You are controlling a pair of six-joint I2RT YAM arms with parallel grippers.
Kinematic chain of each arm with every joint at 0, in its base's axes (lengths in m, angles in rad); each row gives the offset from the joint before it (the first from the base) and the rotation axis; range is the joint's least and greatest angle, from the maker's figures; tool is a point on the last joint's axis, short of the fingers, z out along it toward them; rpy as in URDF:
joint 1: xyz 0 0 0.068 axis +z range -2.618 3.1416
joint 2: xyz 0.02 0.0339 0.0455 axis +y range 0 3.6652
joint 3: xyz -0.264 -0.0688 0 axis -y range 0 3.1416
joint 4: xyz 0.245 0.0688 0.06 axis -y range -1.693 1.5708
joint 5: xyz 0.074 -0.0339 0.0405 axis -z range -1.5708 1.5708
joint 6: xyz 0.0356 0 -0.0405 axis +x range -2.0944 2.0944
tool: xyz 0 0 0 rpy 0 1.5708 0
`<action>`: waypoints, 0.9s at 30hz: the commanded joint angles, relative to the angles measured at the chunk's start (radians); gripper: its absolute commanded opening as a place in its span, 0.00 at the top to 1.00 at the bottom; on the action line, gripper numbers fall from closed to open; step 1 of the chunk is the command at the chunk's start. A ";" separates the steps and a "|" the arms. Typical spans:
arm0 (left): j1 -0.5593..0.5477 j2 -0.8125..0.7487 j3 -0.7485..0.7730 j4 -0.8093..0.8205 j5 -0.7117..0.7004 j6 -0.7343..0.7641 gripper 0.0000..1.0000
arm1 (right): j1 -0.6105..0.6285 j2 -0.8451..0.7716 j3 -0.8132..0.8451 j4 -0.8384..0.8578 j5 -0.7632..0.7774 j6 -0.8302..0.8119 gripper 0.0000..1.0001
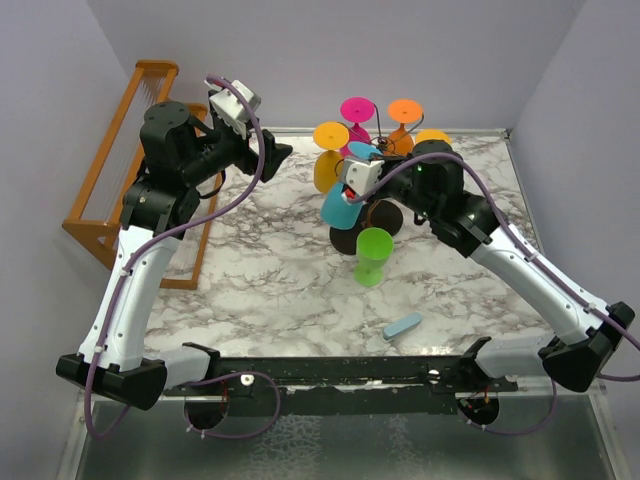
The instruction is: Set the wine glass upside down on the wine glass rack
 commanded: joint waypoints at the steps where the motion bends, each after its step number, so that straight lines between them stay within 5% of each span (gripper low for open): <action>1: 0.005 -0.006 -0.012 0.025 0.025 -0.007 0.14 | 0.016 0.015 0.000 0.062 0.030 -0.007 0.99; 27: 0.006 -0.011 -0.054 0.022 -0.036 0.014 0.11 | 0.054 0.036 0.038 0.013 -0.032 0.026 0.99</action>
